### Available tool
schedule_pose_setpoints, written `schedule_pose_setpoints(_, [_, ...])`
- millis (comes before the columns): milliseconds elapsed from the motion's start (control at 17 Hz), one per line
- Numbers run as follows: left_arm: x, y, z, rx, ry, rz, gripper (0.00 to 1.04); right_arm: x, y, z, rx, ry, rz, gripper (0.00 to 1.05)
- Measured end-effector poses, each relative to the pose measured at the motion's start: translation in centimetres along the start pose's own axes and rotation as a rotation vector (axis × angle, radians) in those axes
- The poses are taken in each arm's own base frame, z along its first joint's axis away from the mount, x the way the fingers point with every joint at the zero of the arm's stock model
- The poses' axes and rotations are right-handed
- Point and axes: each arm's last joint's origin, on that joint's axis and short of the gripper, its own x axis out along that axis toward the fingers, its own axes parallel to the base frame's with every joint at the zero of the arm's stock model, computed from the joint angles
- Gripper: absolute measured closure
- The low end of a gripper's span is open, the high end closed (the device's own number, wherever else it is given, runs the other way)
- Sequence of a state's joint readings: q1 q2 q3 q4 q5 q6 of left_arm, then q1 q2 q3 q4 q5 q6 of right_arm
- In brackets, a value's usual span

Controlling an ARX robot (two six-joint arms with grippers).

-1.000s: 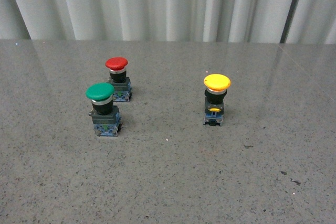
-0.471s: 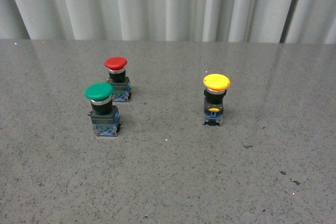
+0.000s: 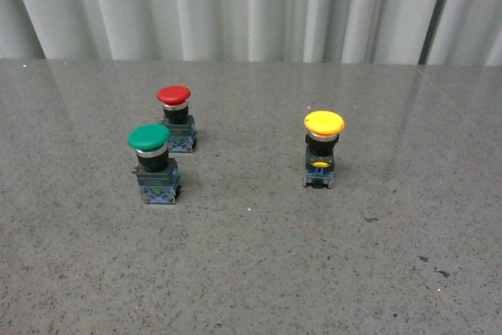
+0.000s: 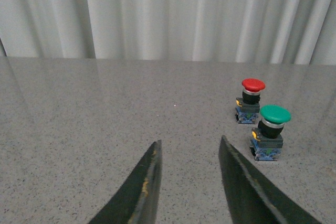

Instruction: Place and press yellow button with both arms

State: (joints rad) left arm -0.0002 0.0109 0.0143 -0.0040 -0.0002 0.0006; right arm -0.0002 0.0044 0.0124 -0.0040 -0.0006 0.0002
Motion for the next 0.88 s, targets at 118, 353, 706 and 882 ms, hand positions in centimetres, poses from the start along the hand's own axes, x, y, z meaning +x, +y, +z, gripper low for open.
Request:
schedule_pose_setpoints(118, [0.0,0.0,0.0,0.0,0.0,0.0,0.46,0.0,0.0,0.0,0.0,0.0,0.0,0.07])
schedule_pose_setpoints(353, [0.0,0.0,0.0,0.0,0.0,0.0,0.06,0.0,0.0,0.0,0.003,0.003,0.007,0.07])
schedule_pose_setpoints(706, [0.0,0.0,0.0,0.0,0.0,0.0,0.07,6.5,2.7,9.3,0.198,-0.15,0.436,0.07])
schedule_pose_setpoints(882, [0.0,0.0,0.0,0.0,0.0,0.0,0.07,8.7,4.5,10.0,0.182,-0.141,0.478,0.07])
